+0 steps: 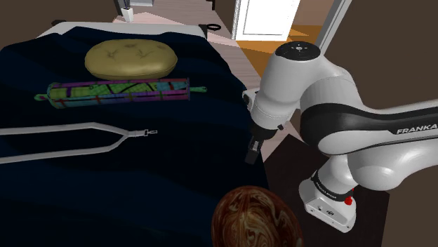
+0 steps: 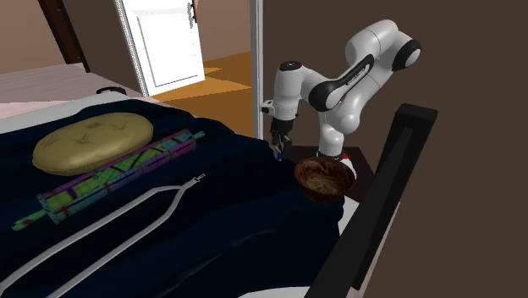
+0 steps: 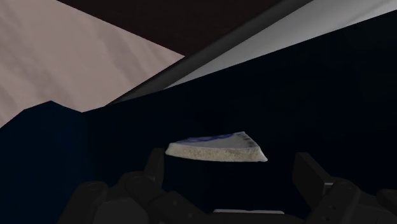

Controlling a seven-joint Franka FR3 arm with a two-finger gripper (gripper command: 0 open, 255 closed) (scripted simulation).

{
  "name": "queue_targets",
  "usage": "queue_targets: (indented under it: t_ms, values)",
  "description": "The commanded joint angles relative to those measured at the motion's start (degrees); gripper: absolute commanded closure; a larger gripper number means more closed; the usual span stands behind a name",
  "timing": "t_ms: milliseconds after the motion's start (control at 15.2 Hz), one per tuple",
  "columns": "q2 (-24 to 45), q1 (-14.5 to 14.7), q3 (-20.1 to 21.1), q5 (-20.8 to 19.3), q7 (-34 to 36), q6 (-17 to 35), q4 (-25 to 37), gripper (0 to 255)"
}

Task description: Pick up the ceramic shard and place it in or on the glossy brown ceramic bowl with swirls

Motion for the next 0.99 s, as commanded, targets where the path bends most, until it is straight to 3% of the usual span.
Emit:
queue_targets:
  t_ms: [0, 198, 660, 726, 924]
  values:
    - [0.5, 0.1, 0.3, 0.2, 0.0, 1.9, -1.3, 0]
    - [1.6, 0.0, 0.8, 0.5, 0.0, 4.3, -2.8, 0]
    - [1.6, 0.0, 0.8, 0.5, 0.0, 4.3, -2.7, 0]
    - [1.6, 0.0, 0.8, 0.5, 0.0, 4.3, -2.7, 255]
    - [1.6, 0.0, 0.8, 0.5, 0.0, 4.3, -2.7, 255]
